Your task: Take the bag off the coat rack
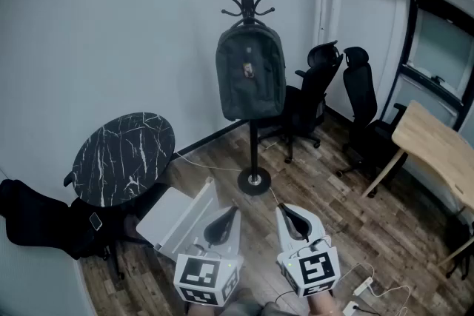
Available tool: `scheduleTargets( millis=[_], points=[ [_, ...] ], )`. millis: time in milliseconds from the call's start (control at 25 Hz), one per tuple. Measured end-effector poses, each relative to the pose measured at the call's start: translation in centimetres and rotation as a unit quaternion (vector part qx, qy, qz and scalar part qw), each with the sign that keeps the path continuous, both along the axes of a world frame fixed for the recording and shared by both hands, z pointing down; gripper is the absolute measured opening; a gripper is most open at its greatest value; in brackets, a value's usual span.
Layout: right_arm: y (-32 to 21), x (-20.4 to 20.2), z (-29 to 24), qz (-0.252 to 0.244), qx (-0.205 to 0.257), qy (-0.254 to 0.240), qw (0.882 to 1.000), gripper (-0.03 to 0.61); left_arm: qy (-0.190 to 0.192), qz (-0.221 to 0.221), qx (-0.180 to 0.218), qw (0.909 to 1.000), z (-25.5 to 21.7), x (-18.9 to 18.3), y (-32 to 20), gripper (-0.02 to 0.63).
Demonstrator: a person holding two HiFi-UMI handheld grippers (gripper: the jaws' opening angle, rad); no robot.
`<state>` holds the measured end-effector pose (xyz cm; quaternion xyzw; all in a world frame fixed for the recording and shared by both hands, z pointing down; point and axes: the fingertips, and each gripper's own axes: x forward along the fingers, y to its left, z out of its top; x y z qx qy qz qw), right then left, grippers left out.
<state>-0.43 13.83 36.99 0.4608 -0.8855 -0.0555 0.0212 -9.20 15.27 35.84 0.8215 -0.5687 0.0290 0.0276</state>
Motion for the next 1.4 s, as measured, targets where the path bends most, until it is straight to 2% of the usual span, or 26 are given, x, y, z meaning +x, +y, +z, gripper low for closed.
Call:
scheduleTargets(
  millis=[400, 640, 880, 1120, 1400],
  points=[
    [-3.9, -1.9, -0.1, 0.016, 0.0, -0.013, 1.0, 0.0, 0.012, 0.02, -0.001, 0.9997, 0.1, -1.4, -3.7, 0.01],
    [-5.9, -2.9, -0.7, 0.029, 0.003, -0.026, 0.999, 0.0, 0.002, 0.043, -0.003, 0.999, 0.2, -1.8, -5.7, 0.011],
    [-7.2, -2.8, -0.8, 0.07, -0.014, -0.018, 0.997, 0.0, 0.011, 0.058, -0.003, 0.9983, -0.2, -2.9, -7.3, 0.011],
    [-8.3, -3.4, -0.8, 0.065, 0.018, -0.001, 0.998, 0.0, 0.021, 0.063, -0.005, 0.9978, 0.0, -3.4, -9.0, 0.011],
    [-11.4, -3.5, -0.7, 0.066, 0.025, 0.007, 0.997, 0.0, 0.022, 0.058, -0.005, 0.9981, 0.5, -3.9, -12.0, 0.011]
  ],
)
